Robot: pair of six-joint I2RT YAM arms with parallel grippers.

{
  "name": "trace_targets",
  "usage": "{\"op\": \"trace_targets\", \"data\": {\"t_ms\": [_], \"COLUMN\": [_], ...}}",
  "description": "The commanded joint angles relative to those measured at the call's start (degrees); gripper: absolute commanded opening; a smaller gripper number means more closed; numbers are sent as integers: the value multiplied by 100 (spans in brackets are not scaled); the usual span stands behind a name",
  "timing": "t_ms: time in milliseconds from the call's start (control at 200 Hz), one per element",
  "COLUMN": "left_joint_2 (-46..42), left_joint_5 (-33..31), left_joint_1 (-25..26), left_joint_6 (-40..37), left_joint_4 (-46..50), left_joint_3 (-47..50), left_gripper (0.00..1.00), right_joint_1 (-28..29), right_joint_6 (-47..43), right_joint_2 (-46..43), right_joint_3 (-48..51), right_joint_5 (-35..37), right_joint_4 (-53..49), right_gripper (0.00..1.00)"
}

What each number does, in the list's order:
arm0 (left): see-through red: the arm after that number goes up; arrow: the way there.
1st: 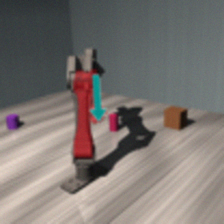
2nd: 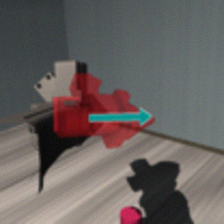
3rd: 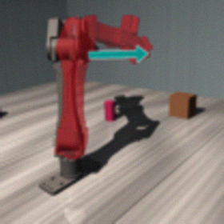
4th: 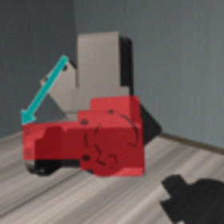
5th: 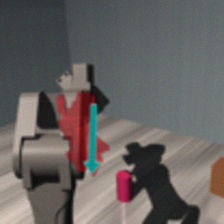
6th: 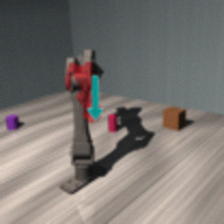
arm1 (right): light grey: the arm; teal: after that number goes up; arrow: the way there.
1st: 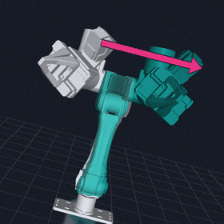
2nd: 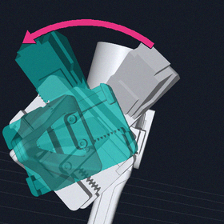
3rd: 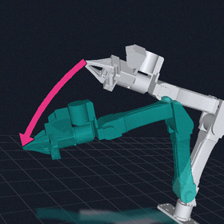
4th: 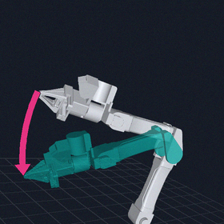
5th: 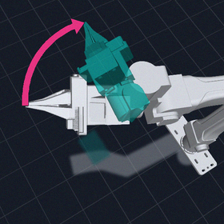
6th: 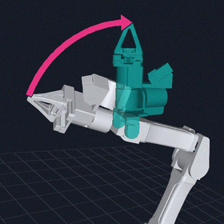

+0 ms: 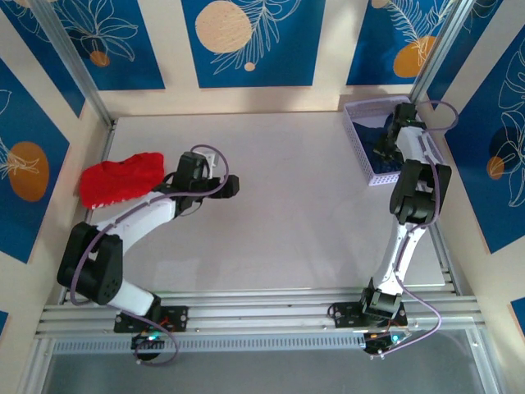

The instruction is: Fold the inside-out t-shirt

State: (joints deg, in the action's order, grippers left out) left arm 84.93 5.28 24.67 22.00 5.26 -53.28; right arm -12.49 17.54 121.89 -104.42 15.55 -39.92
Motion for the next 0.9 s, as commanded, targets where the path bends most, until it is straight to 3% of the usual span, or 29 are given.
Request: {"op": "trace_targets", "data": {"t_ms": [0, 185, 365, 590, 895], "left_joint_2": [-244, -741, -1230, -1783, -2264], "left_joint_5": [-188, -552, -874, -1171, -1845], "left_joint_1": [30, 12, -73, -350, -1001], "left_joint_6": [-11, 7, -20, -20, 123], "left_joint_4": [81, 184, 350, 534, 1010], "left_joint_3": [106, 241, 327, 564, 907], "left_gripper": [96, 96, 96, 96, 97], "right_joint_1": [507, 1357, 1861, 2789, 4157], "right_joint_6": [-43, -108, 116, 101, 622], "right_joint_2": [-1662, -3407, -4135, -4270, -3743], "right_joint_3": [178, 725, 648, -75, -15], "right_joint_5": [-261, -437, -1314, -2025, -2635], "right_joint_4": [553, 1419, 1558, 1098, 973], "right_gripper": [0, 0, 0, 0, 0]}}
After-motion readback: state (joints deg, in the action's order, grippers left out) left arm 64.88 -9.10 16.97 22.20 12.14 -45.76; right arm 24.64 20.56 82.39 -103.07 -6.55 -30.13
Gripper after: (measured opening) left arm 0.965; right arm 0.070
